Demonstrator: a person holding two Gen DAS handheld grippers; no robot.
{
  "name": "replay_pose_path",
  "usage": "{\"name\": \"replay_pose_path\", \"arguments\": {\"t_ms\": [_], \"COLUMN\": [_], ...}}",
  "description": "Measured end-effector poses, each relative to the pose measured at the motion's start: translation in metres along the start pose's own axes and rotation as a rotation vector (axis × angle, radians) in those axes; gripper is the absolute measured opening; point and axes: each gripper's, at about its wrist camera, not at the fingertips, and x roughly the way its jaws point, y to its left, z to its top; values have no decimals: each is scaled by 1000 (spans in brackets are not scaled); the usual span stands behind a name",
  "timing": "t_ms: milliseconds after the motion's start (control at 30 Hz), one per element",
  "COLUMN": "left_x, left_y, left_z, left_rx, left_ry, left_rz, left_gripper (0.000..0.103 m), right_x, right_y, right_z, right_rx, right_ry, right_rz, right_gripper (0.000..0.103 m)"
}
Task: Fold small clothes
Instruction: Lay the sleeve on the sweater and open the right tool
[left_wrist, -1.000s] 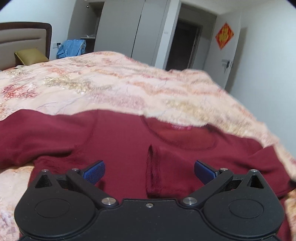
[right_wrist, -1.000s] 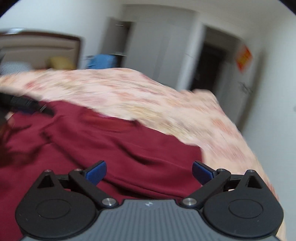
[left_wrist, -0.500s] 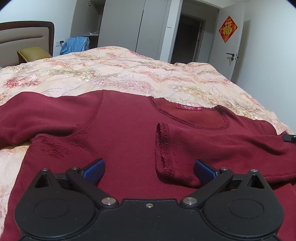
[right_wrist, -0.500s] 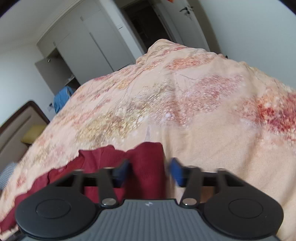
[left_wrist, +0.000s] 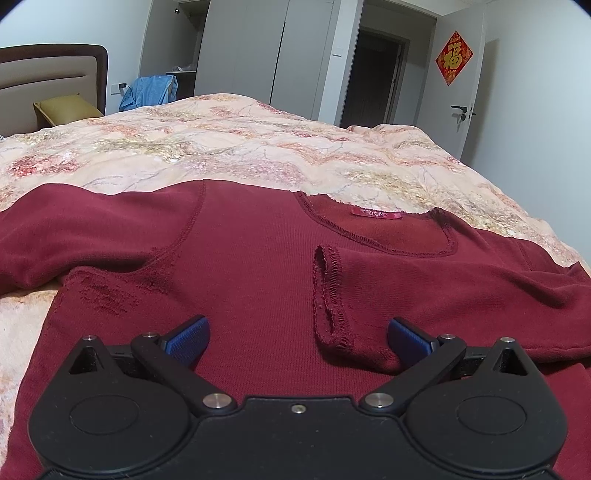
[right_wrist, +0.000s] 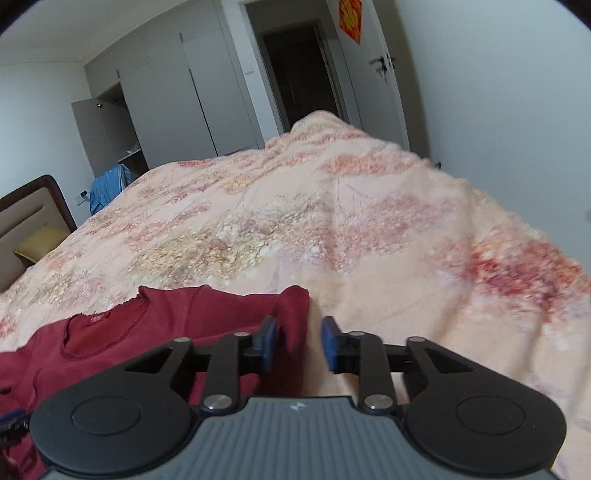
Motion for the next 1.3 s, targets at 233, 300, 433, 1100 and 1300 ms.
{"name": "replay_pose_path", "arguments": {"t_ms": [233, 300, 433, 1100, 1300], "left_x": [0, 0, 0, 0, -1], "left_y": [0, 0, 0, 1, 1], "left_z": [0, 0, 0, -1, -1], "left_rx": [0, 0, -1, -3, -10], "left_ry": [0, 0, -1, -3, -7], "left_rz": [0, 0, 0, -3, -9], "left_gripper": [103, 103, 103, 103, 103], "right_x": [-73, -75, -64, -46, -65], "right_y": [13, 23, 43, 56, 49], "right_z": [-51, -68, -81, -88, -87], "right_rx": [-171, -245, -346, -320, -243], "right_ry": [-25, -1, 0, -40, -45], "right_rz": [-56, -77, -115, -222, -181], "right_gripper": [71, 71, 61, 10, 51]}}
